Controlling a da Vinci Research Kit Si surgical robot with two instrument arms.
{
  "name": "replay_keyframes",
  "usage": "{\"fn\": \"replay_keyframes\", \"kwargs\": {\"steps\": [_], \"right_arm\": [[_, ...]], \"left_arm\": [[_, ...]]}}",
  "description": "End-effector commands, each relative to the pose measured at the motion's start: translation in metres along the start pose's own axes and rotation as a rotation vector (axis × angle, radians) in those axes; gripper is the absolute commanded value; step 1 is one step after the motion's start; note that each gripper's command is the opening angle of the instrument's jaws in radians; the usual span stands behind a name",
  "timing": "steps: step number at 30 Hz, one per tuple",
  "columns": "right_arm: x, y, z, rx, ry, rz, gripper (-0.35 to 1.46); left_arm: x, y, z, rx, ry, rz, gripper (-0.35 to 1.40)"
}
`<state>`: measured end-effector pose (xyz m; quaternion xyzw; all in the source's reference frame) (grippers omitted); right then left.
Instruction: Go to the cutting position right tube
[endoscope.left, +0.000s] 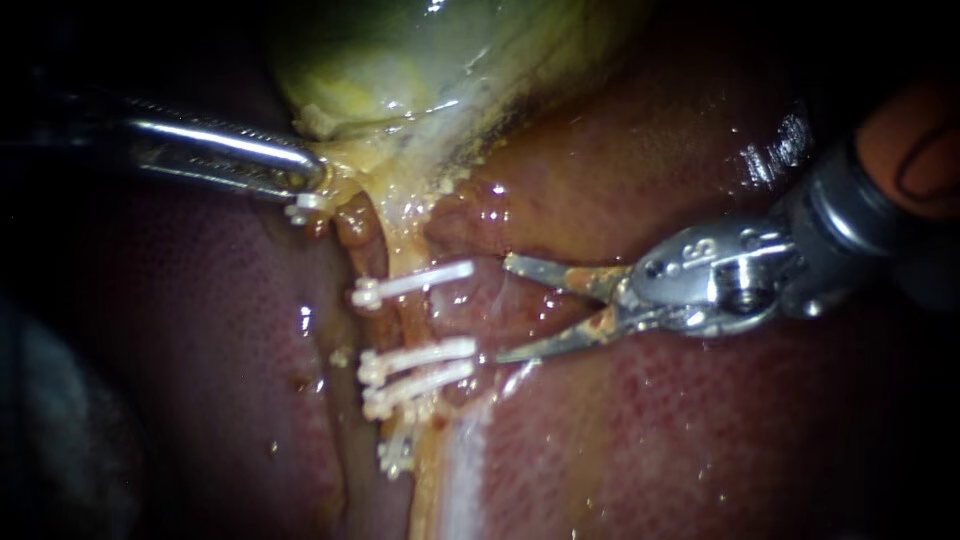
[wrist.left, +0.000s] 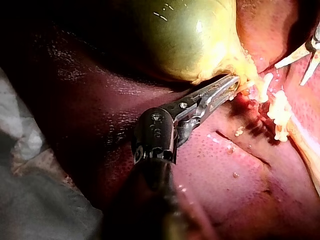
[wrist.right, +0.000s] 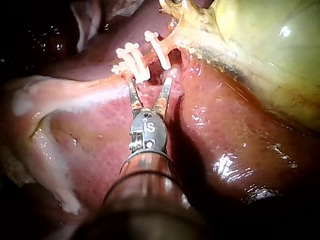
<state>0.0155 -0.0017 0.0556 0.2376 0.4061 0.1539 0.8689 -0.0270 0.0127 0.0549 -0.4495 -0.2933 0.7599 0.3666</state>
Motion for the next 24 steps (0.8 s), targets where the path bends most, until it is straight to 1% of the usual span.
{"fn": "replay_keyframes", "kwargs": {"steps": [1,4,6,8,12,15,18,19,24], "right_arm": [[0.0000,0.0001,0.0002,0.009,0.003,0.007,1.38],[0.0003,0.0005,0.0011,0.040,0.025,0.044,1.36],[0.0006,0.0007,0.0018,0.062,0.030,0.066,1.36],[0.0008,0.0008,0.0024,0.074,0.035,0.068,1.36],[0.0012,0.0009,0.0033,0.113,0.070,0.100,1.36],[0.0015,0.0008,0.0037,0.143,0.097,0.106,1.35],[0.0016,0.0007,0.0038,0.184,0.108,0.110,1.30],[0.0017,0.0007,0.0039,0.194,0.118,0.106,1.30],[0.0020,0.0007,0.0044,0.228,0.135,0.121,1.30]], "left_arm": [[0.0000,0.0000,0.0000,0.000,0.000,0.000,-0.35],[0.0000,0.0000,0.0001,0.001,0.000,0.000,-0.35],[-0.0001,0.0000,0.0001,0.001,0.000,0.000,-0.35],[-0.0001,0.0000,0.0001,0.001,0.001,0.000,-0.35],[-0.0001,0.0000,0.0002,0.002,0.001,0.000,-0.35],[-0.0001,0.0000,0.0002,0.001,0.001,0.000,-0.35],[-0.0001,0.0000,0.0002,0.002,0.001,0.000,-0.35],[-0.0001,0.0000,0.0002,0.002,0.001,0.000,-0.35],[-0.0001,0.0000,0.0003,0.002,0.001,0.000,-0.35]]}}
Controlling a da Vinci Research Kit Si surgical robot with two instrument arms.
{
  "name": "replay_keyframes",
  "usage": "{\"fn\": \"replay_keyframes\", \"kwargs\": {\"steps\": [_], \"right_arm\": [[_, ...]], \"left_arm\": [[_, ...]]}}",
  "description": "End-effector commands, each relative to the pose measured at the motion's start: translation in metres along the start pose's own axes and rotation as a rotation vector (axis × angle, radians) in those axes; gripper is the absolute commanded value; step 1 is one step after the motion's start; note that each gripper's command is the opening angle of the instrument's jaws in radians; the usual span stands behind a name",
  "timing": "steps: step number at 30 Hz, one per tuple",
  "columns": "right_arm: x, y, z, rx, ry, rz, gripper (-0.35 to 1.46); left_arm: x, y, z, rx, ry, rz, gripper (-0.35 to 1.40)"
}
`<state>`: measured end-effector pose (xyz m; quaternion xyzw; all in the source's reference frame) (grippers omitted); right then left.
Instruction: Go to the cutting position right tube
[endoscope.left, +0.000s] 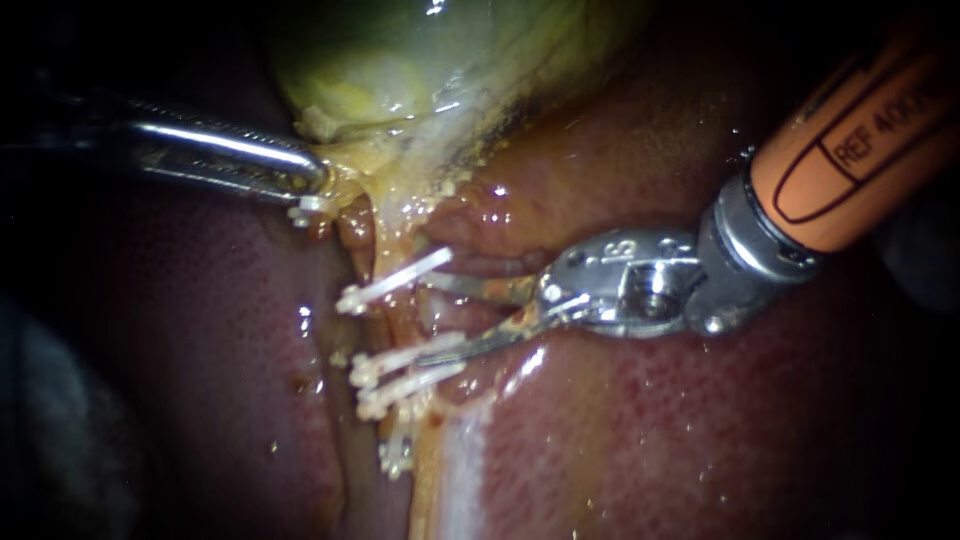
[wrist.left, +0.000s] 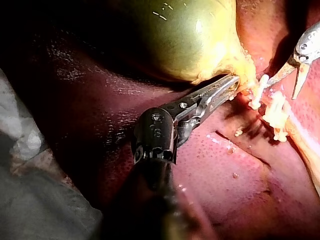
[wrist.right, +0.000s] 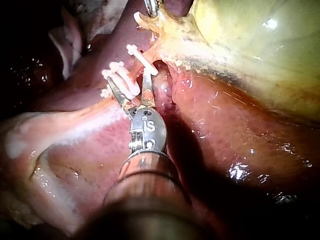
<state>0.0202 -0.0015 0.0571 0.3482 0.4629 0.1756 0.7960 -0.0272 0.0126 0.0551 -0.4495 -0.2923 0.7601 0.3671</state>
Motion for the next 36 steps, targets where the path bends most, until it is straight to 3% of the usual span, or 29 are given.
{"fn": "replay_keyframes", "kwargs": {"steps": [1,6,14,19,27,36], "right_arm": [[0.0000,0.0000,0.0001,0.004,0.001,0.001,1.30],[0.0003,0.0002,0.0009,0.011,0.010,0.004,1.30],[-0.0006,0.0004,0.0014,0.018,0.006,0.022,1.30],[-0.0009,0.0008,0.0014,0.013,-0.009,0.039,1.28],[-0.0027,0.0013,0.0012,-0.003,-0.055,0.058,1.28],[-0.0030,0.0016,0.0012,-0.002,-0.056,0.061,1.28]], "left_arm": [[0.0000,0.0000,0.0000,0.000,0.000,0.000,-0.35],[0.0000,0.0000,0.0001,0.001,0.000,0.000,-0.35],[0.0000,0.0000,0.0002,0.002,0.001,0.000,-0.35],[0.0000,0.0000,0.0002,0.002,0.001,0.000,-0.35],[-0.0001,0.0000,0.0002,0.002,0.001,0.000,-0.35],[-0.0001,0.0000,0.0002,0.002,0.001,0.000,-0.35]]}}
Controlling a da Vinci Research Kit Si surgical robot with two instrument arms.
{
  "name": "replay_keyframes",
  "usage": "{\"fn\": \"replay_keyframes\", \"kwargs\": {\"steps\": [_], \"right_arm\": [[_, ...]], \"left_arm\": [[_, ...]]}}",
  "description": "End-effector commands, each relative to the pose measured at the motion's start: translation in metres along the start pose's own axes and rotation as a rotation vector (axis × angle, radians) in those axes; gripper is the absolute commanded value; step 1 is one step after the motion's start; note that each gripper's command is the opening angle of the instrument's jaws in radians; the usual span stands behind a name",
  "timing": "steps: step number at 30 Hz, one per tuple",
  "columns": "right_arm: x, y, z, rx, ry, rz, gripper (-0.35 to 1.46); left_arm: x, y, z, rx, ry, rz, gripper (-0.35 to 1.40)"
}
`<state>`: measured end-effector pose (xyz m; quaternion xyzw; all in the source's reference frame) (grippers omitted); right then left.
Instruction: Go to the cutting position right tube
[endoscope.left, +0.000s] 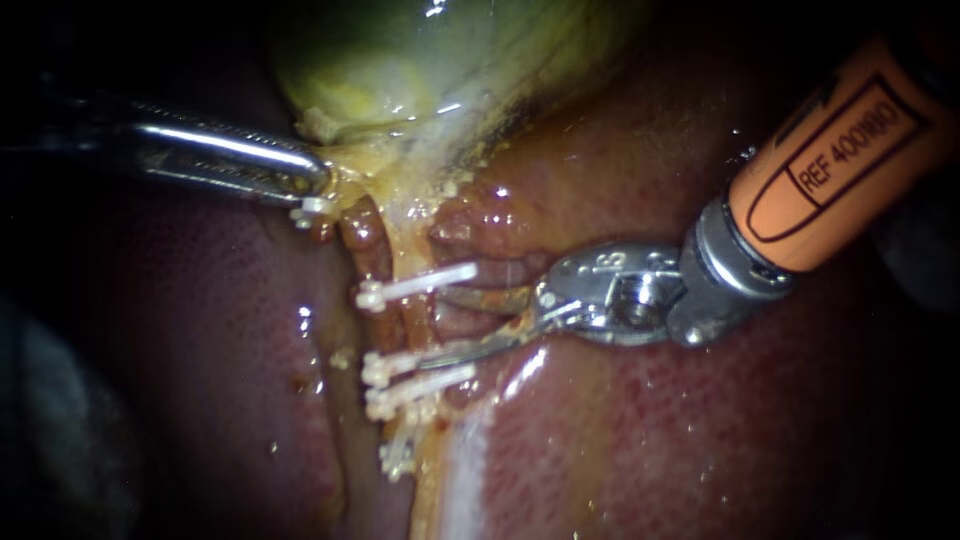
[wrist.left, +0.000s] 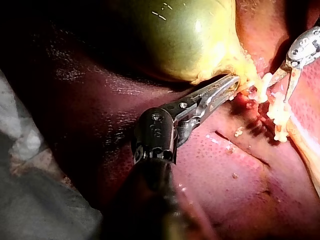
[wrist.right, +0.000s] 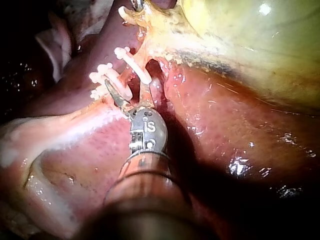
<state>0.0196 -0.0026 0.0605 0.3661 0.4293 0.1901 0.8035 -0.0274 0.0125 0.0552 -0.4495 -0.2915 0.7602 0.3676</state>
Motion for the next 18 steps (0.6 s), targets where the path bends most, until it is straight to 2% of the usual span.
{"fn": "replay_keyframes", "kwargs": {"steps": [1,6,16,18], "right_arm": [[0.0002,-0.0001,0.0002,-0.001,-0.003,0.000,1.28],[0.0006,-0.0001,0.0008,0.021,0.015,0.001,1.28],[0.0020,-0.0003,0.0028,0.112,0.039,-0.001,1.26],[0.0023,-0.0001,0.0032,0.108,0.050,0.007,1.26]], "left_arm": [[0.0000,0.0000,0.0000,0.000,0.000,0.000,-0.35],[0.0000,0.0000,0.0001,0.000,0.000,0.000,-0.35],[0.0001,0.0001,0.0002,0.001,0.000,0.000,-0.35],[0.0001,0.0001,0.0002,0.001,0.000,0.000,-0.35]]}}
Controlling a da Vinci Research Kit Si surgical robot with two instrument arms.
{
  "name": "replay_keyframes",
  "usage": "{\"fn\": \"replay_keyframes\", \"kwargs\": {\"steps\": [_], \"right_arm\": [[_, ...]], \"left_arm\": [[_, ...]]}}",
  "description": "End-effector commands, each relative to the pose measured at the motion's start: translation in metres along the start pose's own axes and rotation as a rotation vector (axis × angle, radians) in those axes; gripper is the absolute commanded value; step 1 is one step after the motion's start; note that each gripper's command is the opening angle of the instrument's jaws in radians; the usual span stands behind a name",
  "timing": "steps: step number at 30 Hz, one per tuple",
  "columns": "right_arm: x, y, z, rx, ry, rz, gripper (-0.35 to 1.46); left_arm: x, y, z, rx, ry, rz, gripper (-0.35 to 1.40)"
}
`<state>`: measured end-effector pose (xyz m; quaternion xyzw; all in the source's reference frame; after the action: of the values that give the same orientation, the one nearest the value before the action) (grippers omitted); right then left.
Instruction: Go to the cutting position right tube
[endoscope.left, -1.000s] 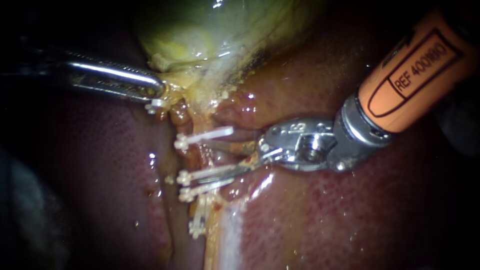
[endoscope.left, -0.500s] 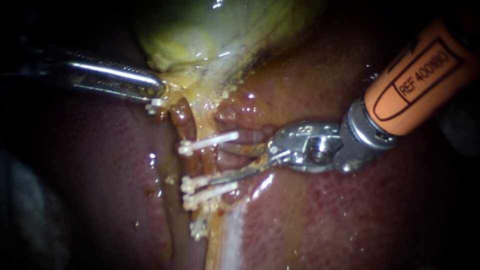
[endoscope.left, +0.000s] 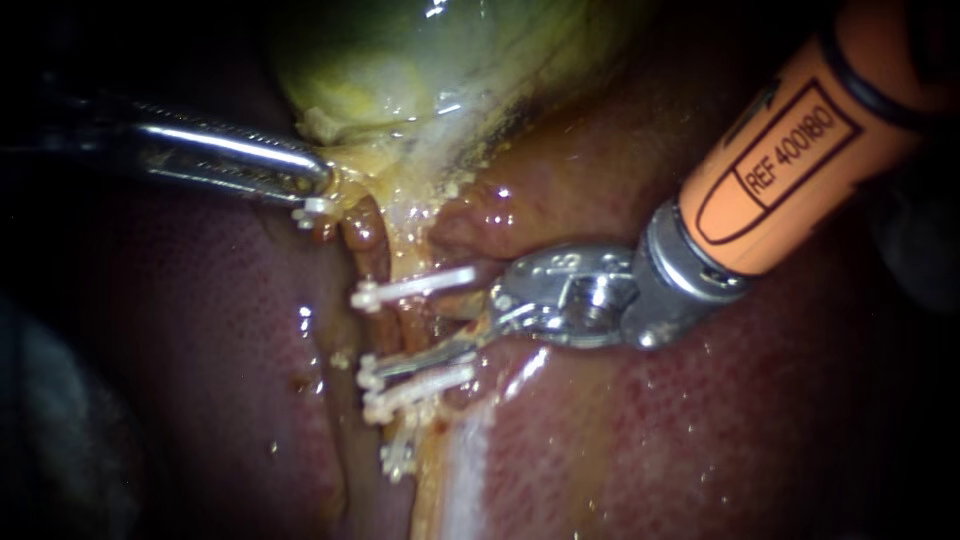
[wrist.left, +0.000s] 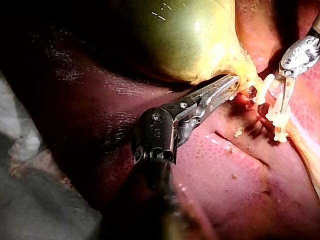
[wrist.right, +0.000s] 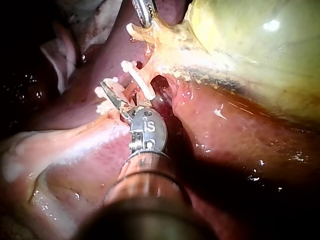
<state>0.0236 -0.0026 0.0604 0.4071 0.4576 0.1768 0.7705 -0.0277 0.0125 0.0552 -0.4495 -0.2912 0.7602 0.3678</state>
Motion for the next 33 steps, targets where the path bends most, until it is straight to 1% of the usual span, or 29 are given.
{"fn": "replay_keyframes", "kwargs": {"steps": [1,2,8,12,16,20,26,29,33], "right_arm": [[0.0001,0.0001,0.0002,-0.011,0.012,0.006,1.26],[0.0002,0.0003,0.0005,-0.024,0.032,0.014,1.25],[0.0007,0.0015,0.0019,-0.039,0.066,0.029,1.25],[0.0011,0.0017,0.0025,-0.037,0.089,0.031,1.25],[0.0013,0.0015,0.0029,-0.032,0.099,0.032,1.25],[0.0016,0.0007,0.0030,-0.020,0.110,0.033,1.26],[0.0025,-0.0015,0.0029,0.025,0.115,0.033,1.26],[0.0034,-0.0026,0.0025,0.037,0.125,0.038,1.26],[0.0047,-0.0034,0.0017,0.044,0.132,0.047,1.26]], "left_arm": [[0.0000,0.0000,0.0000,0.001,0.000,0.000,-0.35],[0.0000,0.0000,0.0000,0.001,0.000,0.000,-0.35],[0.0000,0.0000,0.0000,0.004,0.001,0.000,-0.35],[0.0000,0.0000,0.0001,0.004,0.001,0.000,-0.35],[0.0000,0.0000,0.0001,0.004,0.001,0.000,-0.35],[0.0000,0.0000,0.0001,0.004,0.001,0.000,-0.35],[0.0000,0.0000,0.0000,0.003,0.001,0.000,-0.35],[0.0000,0.0000,0.0000,0.003,0.001,0.000,-0.35],[-0.0001,0.0000,0.0000,0.003,0.001,0.000,-0.35]]}}
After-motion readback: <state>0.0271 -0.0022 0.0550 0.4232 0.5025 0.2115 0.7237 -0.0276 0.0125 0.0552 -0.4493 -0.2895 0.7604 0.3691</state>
